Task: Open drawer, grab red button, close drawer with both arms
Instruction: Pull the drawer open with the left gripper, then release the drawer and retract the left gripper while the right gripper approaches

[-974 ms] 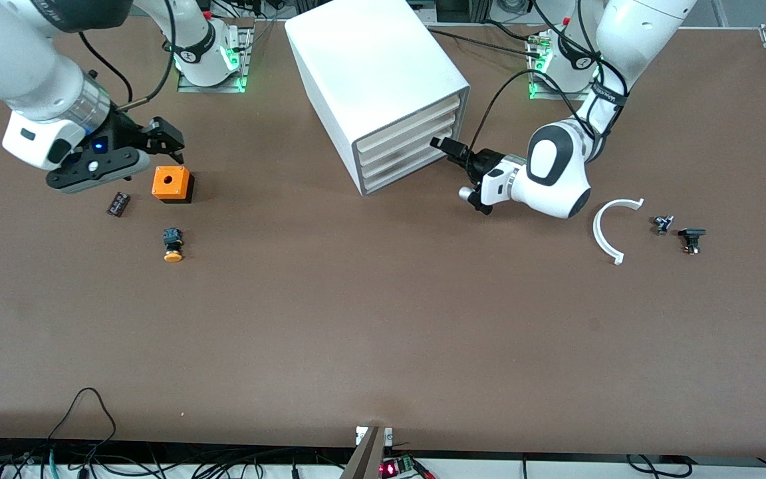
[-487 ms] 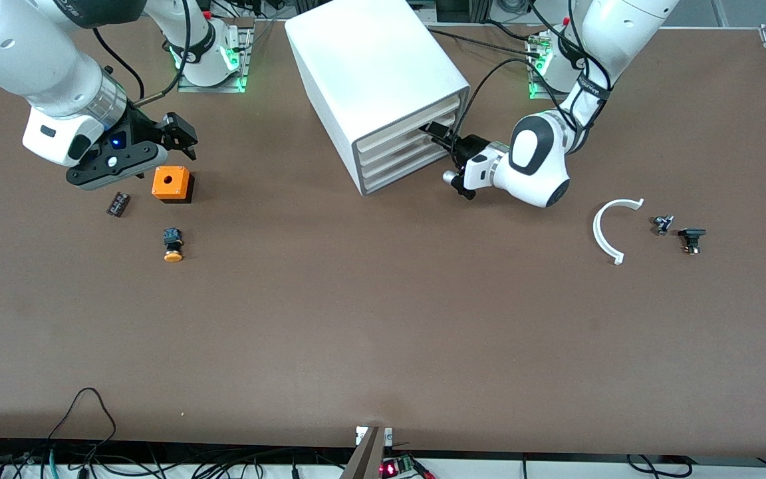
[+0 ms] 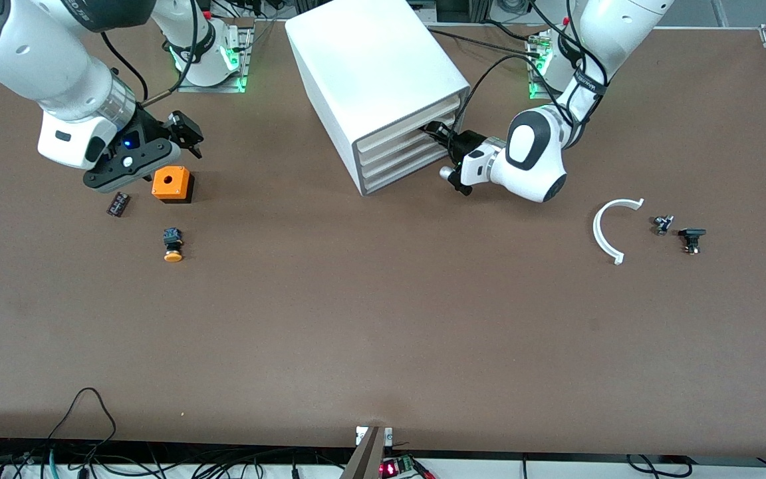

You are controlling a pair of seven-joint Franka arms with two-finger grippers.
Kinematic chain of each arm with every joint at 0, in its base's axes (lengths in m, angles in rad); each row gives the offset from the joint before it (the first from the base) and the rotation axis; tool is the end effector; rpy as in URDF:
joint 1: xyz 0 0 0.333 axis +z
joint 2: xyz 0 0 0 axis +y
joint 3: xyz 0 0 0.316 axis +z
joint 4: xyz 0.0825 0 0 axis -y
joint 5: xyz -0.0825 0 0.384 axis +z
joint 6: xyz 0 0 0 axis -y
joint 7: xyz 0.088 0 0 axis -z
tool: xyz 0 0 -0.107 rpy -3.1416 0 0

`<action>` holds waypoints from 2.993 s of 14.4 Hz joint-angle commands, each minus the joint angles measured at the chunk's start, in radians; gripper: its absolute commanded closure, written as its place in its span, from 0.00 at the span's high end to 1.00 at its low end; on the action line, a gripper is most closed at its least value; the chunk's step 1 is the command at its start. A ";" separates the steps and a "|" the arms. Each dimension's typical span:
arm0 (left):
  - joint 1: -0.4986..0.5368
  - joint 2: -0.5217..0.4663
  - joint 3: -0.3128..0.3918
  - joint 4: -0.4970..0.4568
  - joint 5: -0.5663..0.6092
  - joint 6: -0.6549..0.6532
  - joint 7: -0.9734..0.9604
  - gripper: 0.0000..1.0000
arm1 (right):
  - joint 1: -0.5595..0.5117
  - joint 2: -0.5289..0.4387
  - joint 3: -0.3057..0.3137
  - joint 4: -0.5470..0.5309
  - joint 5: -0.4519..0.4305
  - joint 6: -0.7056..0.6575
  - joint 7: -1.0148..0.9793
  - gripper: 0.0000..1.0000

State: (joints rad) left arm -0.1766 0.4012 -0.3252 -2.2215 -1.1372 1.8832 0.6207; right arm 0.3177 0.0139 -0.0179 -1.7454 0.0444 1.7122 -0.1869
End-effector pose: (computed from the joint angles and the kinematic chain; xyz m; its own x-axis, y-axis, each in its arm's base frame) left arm 0.4004 -0.3029 0.2012 0.8074 -0.4852 -0.3357 0.0708 -0.4852 0.8715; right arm 0.5361 0.1701 0.5460 0.8862 0.4618 -0.0383 0.4598 -0.8866 -0.0514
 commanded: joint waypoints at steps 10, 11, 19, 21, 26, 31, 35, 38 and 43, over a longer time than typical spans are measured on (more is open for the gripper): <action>0.081 0.005 0.153 0.121 0.011 0.229 0.020 0.98 | 0.076 0.161 -0.008 0.131 0.003 0.010 -0.233 1.00; 0.086 0.001 0.155 0.123 0.013 0.264 0.022 1.00 | 0.086 0.164 -0.008 0.138 0.003 0.010 -0.233 1.00; 0.060 -0.042 0.112 0.155 0.005 0.382 0.020 1.00 | 0.133 0.227 -0.008 0.184 0.003 0.015 -0.233 1.00; 0.080 -0.083 0.118 0.148 0.000 0.395 0.019 1.00 | 0.136 0.247 -0.008 0.211 0.005 0.017 -0.233 1.00; 0.186 -0.128 0.161 0.214 0.013 0.395 0.022 1.00 | 0.178 0.284 -0.008 0.233 0.003 0.038 -0.226 1.00; 0.196 -0.243 0.290 0.229 0.280 0.363 0.017 1.00 | 0.225 0.359 -0.008 0.334 0.003 0.040 -0.218 1.00; 0.209 -0.292 0.360 0.365 0.523 0.197 0.014 1.00 | 0.228 0.397 -0.008 0.380 0.011 0.041 -0.217 1.00; 0.209 -0.350 0.373 0.433 0.696 0.064 -0.001 1.00 | 0.238 0.417 -0.007 0.409 0.012 0.041 -0.217 1.00; 0.195 -0.393 0.362 0.580 0.948 -0.173 -0.267 1.00 | 0.279 0.454 -0.008 0.449 0.011 0.041 -0.215 1.00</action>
State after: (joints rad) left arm 0.0320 0.0273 0.0455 -1.6916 -0.2918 1.7846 0.4624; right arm 0.5769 0.4361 -0.0176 -1.3490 0.0444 1.7615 -0.4040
